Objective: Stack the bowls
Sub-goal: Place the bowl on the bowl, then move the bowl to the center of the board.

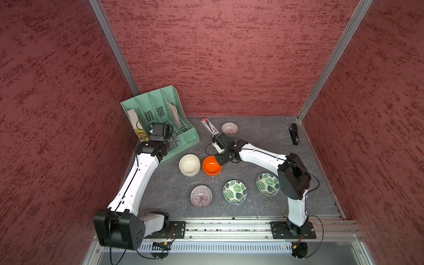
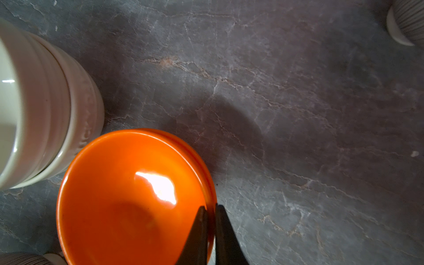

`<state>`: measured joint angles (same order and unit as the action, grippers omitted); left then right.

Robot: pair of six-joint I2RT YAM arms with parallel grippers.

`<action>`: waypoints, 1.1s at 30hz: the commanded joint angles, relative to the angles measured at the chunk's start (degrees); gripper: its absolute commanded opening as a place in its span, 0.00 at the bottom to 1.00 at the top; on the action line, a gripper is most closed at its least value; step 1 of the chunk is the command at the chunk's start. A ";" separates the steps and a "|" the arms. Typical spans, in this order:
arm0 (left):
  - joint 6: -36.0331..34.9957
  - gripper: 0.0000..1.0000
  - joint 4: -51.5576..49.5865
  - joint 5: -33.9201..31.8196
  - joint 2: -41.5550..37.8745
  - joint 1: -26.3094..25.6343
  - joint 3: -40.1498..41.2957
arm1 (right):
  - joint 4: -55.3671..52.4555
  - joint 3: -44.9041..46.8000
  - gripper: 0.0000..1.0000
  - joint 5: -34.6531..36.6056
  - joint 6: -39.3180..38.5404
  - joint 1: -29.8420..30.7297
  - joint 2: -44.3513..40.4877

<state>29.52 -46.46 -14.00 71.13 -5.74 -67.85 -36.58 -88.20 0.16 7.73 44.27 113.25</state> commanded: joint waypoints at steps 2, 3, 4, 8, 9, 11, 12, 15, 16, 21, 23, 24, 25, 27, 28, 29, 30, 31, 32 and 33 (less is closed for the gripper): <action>-0.58 1.00 -0.34 -0.65 -1.06 0.05 -0.08 | 1.62 0.99 0.16 0.24 0.99 -0.43 0.21; -0.64 1.00 -0.31 -0.75 -1.15 0.09 -0.08 | 2.08 1.42 0.17 0.34 1.02 -0.45 -0.29; -0.68 1.00 -0.30 -0.87 -1.17 0.10 -0.15 | 2.27 1.65 0.19 0.55 1.13 -0.50 -0.91; -0.78 1.00 -0.39 -0.80 -1.02 0.06 -0.71 | 2.51 1.96 0.32 2.26 1.31 -0.46 -3.49; -0.72 1.00 -0.39 -0.77 -1.00 0.04 -0.75 | 2.82 2.17 0.37 2.78 1.56 -0.44 -4.54; -0.72 1.00 -0.37 -0.68 -1.04 0.05 -0.83 | 3.48 3.14 0.42 3.46 1.93 -0.49 -7.15; -0.70 1.00 -0.39 -0.68 -1.12 0.03 -0.87 | 3.74 3.59 0.45 3.59 2.09 -0.59 -8.54; -0.81 1.00 -0.38 -0.64 -1.26 0.08 -1.09 | 2.86 5.49 0.49 3.27 1.95 -1.22 -13.78; -0.92 1.00 -0.31 -0.60 -1.26 0.08 -1.18 | 1.82 6.08 0.50 3.02 1.94 -1.66 -15.33; -2.05 1.00 -0.48 -0.41 -0.87 -0.23 -2.11 | -4.41 12.60 0.53 -0.60 1.49 -4.99 -22.18; -2.54 1.00 -0.32 -0.45 -0.63 -0.64 -2.43 | -6.83 16.09 0.53 -3.18 1.33 -5.63 -24.31; -2.76 1.00 -0.17 -0.37 -0.46 -0.73 -2.57 | -7.85 17.88 0.53 -4.02 1.50 -5.66 -25.38; -2.85 1.00 -0.07 -0.33 -0.24 -1.04 -2.67 | -8.37 19.66 0.53 -4.82 1.95 -5.65 -26.20; -2.86 1.00 0.42 -0.19 0.47 -1.89 -2.96 | -9.23 23.66 0.53 -6.37 3.21 -5.60 -28.00; -2.94 1.00 0.60 -0.08 0.76 -2.14 -3.05 | -9.72 24.92 0.53 -6.67 3.64 -5.63 -28.46; -2.86 1.00 0.78 0.00 1.15 -2.52 -3.19 | -9.97 26.09 0.53 -6.73 4.10 -5.61 -28.95; -2.78 1.00 0.94 0.08 1.39 -2.71 -3.24 | -9.90 27.24 0.53 -6.76 4.57 -5.60 -29.41; -2.60 1.00 1.16 0.31 1.52 -2.84 -3.18 | -9.57 28.29 0.54 -7.16 4.96 -5.67 -29.48; -2.49 1.00 1.44 0.55 1.59 -3.01 -3.16 | -9.24 29.30 0.54 -7.66 5.31 -5.56 -30.72; -2.41 1.00 1.66 0.74 1.68 -3.18 -3.08 | -8.99 30.18 0.54 -8.12 5.63 -5.56 -31.44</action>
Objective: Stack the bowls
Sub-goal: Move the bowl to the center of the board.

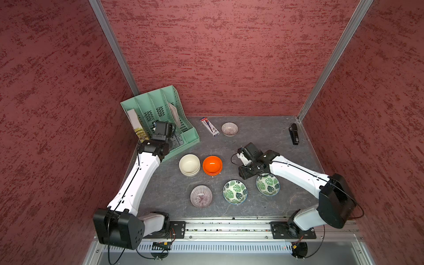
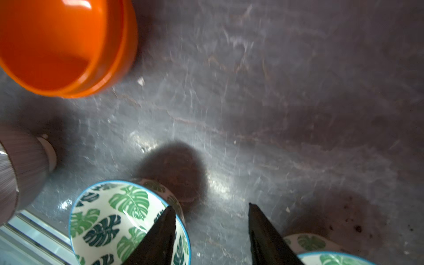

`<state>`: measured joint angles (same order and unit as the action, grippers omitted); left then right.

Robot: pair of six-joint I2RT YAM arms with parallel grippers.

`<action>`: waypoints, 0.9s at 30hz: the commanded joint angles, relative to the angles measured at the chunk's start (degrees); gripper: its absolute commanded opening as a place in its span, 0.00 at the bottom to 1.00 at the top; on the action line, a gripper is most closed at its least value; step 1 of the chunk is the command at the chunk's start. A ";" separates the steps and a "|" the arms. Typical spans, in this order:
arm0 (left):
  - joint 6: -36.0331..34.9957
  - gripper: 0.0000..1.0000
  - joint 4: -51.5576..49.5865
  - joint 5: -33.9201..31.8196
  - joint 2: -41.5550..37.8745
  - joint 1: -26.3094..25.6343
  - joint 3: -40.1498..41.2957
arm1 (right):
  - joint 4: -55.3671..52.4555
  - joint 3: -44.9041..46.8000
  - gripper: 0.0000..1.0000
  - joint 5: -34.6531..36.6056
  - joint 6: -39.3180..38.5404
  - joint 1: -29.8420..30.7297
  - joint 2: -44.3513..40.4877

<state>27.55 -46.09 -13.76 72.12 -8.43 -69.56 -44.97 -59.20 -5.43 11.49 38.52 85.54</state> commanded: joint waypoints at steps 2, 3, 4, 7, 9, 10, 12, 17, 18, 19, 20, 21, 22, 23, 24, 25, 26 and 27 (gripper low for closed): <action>-0.48 1.00 1.50 0.60 0.61 -0.71 -1.28 | 0.32 2.78 0.54 -3.49 2.35 0.53 -4.41; -0.38 1.00 1.51 0.61 0.57 -0.82 -1.28 | 0.71 3.39 0.54 -3.82 2.50 0.89 -4.60; -0.38 1.00 1.58 0.71 0.53 -0.81 -1.24 | 1.08 3.93 0.54 -3.92 2.62 1.19 -4.79; -0.21 1.00 1.71 0.71 0.40 -0.97 -1.02 | 2.57 5.23 0.54 -5.03 2.78 2.20 -5.28; -0.06 1.00 1.71 0.74 0.37 -1.11 -0.87 | 3.38 6.01 0.54 -5.63 2.60 2.82 -5.14; -0.04 1.00 1.70 0.61 0.31 -1.17 -0.77 | 3.66 6.28 0.54 -5.75 2.42 2.90 -4.76; 0.00 1.00 1.62 0.47 0.23 -1.23 -0.67 | 3.99 6.46 0.54 -5.80 2.35 3.01 -3.58; 0.00 1.00 1.31 -0.07 0.00 -1.24 -0.68 | 5.84 6.42 0.53 -5.34 2.72 3.21 0.45; -0.05 1.00 1.29 -0.21 -0.04 -1.24 -0.71 | 6.33 6.43 0.52 -5.53 2.66 3.21 1.01; -0.12 1.00 1.19 -0.23 0.00 -1.24 -0.75 | 6.81 6.49 0.51 -5.88 2.59 3.18 1.62; -0.08 1.00 1.18 -0.33 0.02 -1.24 -0.75 | 7.43 6.52 0.49 -6.38 2.58 3.15 2.04; -0.18 1.00 1.10 -0.38 0.04 -1.24 -0.75 | 7.89 6.59 0.48 -6.77 2.36 3.19 2.50; -0.13 1.00 1.08 -0.50 0.04 -1.24 -0.73 | 8.22 6.51 0.45 -7.00 2.34 3.18 2.97; -0.13 1.00 1.13 -0.55 0.04 -1.24 -0.70 | 8.55 6.41 0.40 -7.09 2.21 3.14 3.42; -0.18 1.00 1.13 -0.56 0.04 -1.24 -0.67 | 8.90 6.31 0.33 -7.17 2.11 3.15 3.75; -0.30 1.00 1.17 -0.58 0.11 -1.24 -0.67 | 9.11 6.20 0.27 -7.15 1.94 3.20 3.88; -0.25 1.00 1.17 -0.63 0.19 -1.24 -0.66 | 9.31 6.08 0.23 -7.01 1.90 3.18 3.81; -0.25 1.00 1.24 -0.65 0.21 -1.24 -0.66 | 9.43 5.88 0.20 -6.97 1.77 3.15 3.63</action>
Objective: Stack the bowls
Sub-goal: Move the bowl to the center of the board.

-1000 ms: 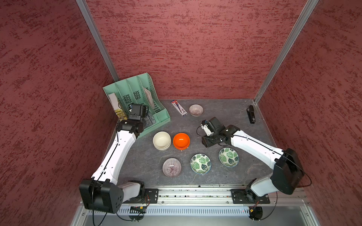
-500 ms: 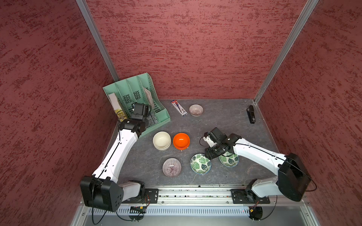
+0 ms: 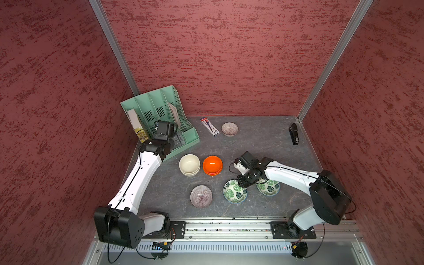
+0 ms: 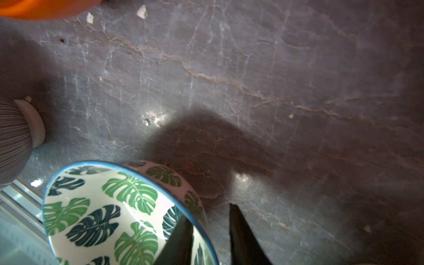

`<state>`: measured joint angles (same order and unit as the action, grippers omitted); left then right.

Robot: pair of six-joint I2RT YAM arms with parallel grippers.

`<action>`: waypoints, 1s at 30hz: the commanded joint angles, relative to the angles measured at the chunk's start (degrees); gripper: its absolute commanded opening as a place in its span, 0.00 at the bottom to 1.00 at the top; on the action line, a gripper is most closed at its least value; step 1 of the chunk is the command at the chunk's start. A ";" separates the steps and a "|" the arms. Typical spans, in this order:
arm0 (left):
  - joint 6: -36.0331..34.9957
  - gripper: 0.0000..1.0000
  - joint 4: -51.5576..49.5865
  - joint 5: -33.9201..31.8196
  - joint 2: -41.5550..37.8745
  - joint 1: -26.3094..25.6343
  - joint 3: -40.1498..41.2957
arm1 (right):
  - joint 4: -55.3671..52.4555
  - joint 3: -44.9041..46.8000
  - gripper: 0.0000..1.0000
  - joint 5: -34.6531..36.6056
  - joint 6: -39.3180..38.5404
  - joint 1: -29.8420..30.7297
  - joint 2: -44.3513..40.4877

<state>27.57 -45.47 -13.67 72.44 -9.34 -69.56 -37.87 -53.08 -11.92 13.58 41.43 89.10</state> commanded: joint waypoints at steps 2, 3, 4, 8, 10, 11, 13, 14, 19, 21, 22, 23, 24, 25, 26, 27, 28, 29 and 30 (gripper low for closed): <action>-0.33 1.00 0.89 -0.74 -0.02 -0.33 -0.51 | 2.21 -0.77 0.17 -0.35 -0.77 0.28 -0.53; -0.24 1.00 0.95 -0.80 0.05 -0.32 -0.40 | 1.91 -1.08 0.16 -0.07 -1.04 0.18 -0.90; -0.17 1.00 1.04 -0.79 0.11 -0.32 -0.36 | 1.46 -1.54 0.16 0.42 -1.51 0.17 -1.14; -0.16 1.00 1.37 -0.67 0.46 -0.32 -0.23 | -0.16 -3.47 0.15 3.04 -2.48 -1.93 -1.72; -0.15 1.00 1.59 -0.57 0.59 -0.32 -0.15 | -0.28 -4.51 0.15 3.70 -2.94 -4.31 -1.47; -0.13 1.00 1.61 -0.57 0.55 -0.32 -0.07 | -0.17 -4.98 0.15 3.93 -3.20 -5.31 -1.13; -0.15 1.00 1.59 -0.57 0.52 -0.30 -0.05 | 0.21 -5.80 0.13 4.42 -3.38 -7.38 -0.26; -0.16 1.00 1.61 -0.57 0.51 -0.28 -0.01 | 0.56 -6.19 0.13 4.46 -3.46 -8.33 0.39; -0.56 1.00 1.32 -0.91 0.14 -0.11 -0.05 | 1.74 -7.77 0.09 3.74 -4.66 -10.30 3.21; -0.52 1.00 1.27 -0.93 -0.16 0.09 -0.05 | 2.14 -7.78 0.09 2.92 -5.00 -10.34 3.90; -0.57 1.00 1.25 -0.92 -0.31 0.09 -0.09 | 2.08 -7.88 0.11 2.60 -5.06 -10.32 4.11; -0.61 1.00 1.14 -0.96 -0.41 0.19 -0.13 | 2.19 -7.79 0.13 2.18 -5.08 -10.32 3.99; -0.67 1.00 1.10 -0.99 -0.53 0.20 -0.14 | 2.38 -7.52 0.17 1.65 -5.14 -10.32 3.75; -0.65 1.00 1.09 -1.00 -0.63 0.28 -0.06 | 2.51 -7.30 0.22 1.18 -5.32 -10.34 3.35; -0.72 1.00 0.97 -1.08 -0.76 0.34 -0.01 | 2.47 -7.03 0.24 0.90 -5.47 -10.28 2.94; -0.74 1.00 1.04 -1.09 -0.85 0.37 0.10 | 2.31 -6.82 0.26 1.01 -5.46 -10.31 2.42; -0.76 1.00 1.08 -1.09 -0.94 0.49 0.24 | 2.01 -6.61 0.27 1.06 -5.54 -10.32 1.94; -0.81 1.00 1.13 -1.11 -0.93 0.59 0.34 | 1.82 -6.46 0.29 0.92 -5.72 -10.34 1.60; -0.77 1.00 1.21 -1.06 -0.91 0.64 0.38 | 1.55 -6.43 0.30 0.92 -5.86 -10.36 1.37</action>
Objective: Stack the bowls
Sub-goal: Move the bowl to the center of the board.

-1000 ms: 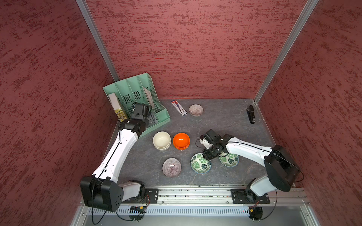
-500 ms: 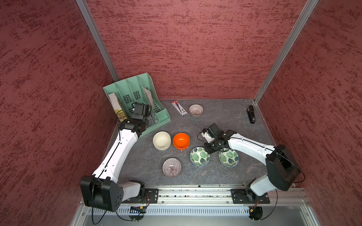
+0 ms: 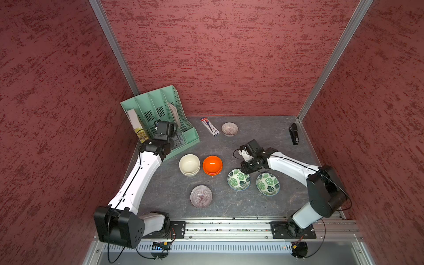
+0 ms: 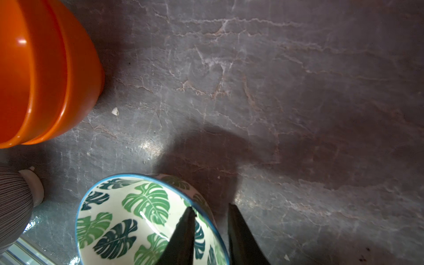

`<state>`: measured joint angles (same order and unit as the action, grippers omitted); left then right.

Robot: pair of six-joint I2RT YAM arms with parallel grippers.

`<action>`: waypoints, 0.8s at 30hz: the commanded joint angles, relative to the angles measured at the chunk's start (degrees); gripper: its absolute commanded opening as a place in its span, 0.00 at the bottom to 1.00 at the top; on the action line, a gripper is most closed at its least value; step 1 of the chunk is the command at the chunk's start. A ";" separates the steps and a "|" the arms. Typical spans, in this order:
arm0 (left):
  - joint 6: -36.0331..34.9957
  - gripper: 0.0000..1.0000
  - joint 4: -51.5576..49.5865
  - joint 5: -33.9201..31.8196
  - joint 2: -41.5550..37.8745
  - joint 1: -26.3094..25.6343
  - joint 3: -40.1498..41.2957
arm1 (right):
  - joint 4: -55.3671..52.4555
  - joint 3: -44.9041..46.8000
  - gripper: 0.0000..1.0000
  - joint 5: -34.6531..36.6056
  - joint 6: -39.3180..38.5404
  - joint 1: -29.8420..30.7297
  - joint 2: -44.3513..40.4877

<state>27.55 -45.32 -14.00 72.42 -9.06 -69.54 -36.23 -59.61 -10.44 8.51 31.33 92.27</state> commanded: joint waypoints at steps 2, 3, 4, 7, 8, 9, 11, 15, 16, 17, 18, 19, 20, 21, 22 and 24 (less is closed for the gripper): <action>-0.67 1.00 1.14 -0.52 -0.88 0.44 0.45 | -0.56 0.07 0.32 -0.73 -0.72 -0.22 -1.96; -0.66 1.00 1.16 -0.44 -0.84 0.45 0.53 | -0.67 0.11 0.32 -1.08 -0.77 -0.22 -1.92; -0.66 1.00 1.21 -0.37 -0.81 0.40 0.50 | -0.76 0.19 0.32 -1.54 -0.85 -0.26 -1.59; -0.62 1.00 1.13 -0.33 -0.92 0.40 0.39 | -1.18 0.11 0.32 -2.36 -1.26 -0.26 0.02; -0.65 1.00 1.07 -0.37 -1.01 0.44 0.37 | -1.29 0.18 0.30 -2.47 -1.44 -0.27 0.56; -0.69 1.00 1.03 -0.40 -1.09 0.45 0.37 | -1.19 0.31 0.28 -2.55 -1.52 -0.24 1.14; -0.74 1.00 0.94 -0.51 -1.22 0.53 0.29 | -0.92 0.73 0.26 -3.09 -1.48 -0.22 1.61; -0.83 1.00 0.77 -0.59 -1.32 0.45 0.19 | -0.27 1.55 0.23 -3.60 -1.47 -0.22 1.61; -0.79 1.00 0.83 -0.59 -1.32 0.47 0.19 | -0.18 1.71 0.21 -3.62 -1.41 -0.21 1.52; -0.75 1.00 0.85 -0.54 -1.32 0.52 0.19 | -0.05 1.86 0.19 -3.63 -1.52 -0.22 1.54; -0.74 1.00 0.85 -0.51 -1.32 0.47 0.19 | 0.13 1.98 0.16 -3.63 -1.55 -0.24 1.42; -0.74 1.00 0.85 -0.48 -1.25 0.45 0.19 | 0.29 2.10 0.14 -3.77 -1.53 -0.22 1.47; -0.68 1.00 0.77 -0.44 -1.27 0.46 0.19 | 0.56 2.30 0.11 -3.92 -1.57 -0.24 1.54; -0.64 1.00 0.76 -0.48 -1.31 0.48 0.19 | 0.94 2.39 0.09 -4.16 -1.57 -0.22 1.48; -0.64 1.00 0.76 -0.43 -1.32 0.52 0.21 | 1.41 2.46 0.07 -4.36 -1.33 -0.30 1.39; -0.66 1.00 0.63 -0.55 -1.40 0.52 0.11 | 2.32 2.86 0.05 -4.41 -0.85 -0.23 0.65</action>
<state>27.53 -45.32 -14.00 72.31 -8.73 -69.52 -35.07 -58.22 -16.10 7.55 31.29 92.95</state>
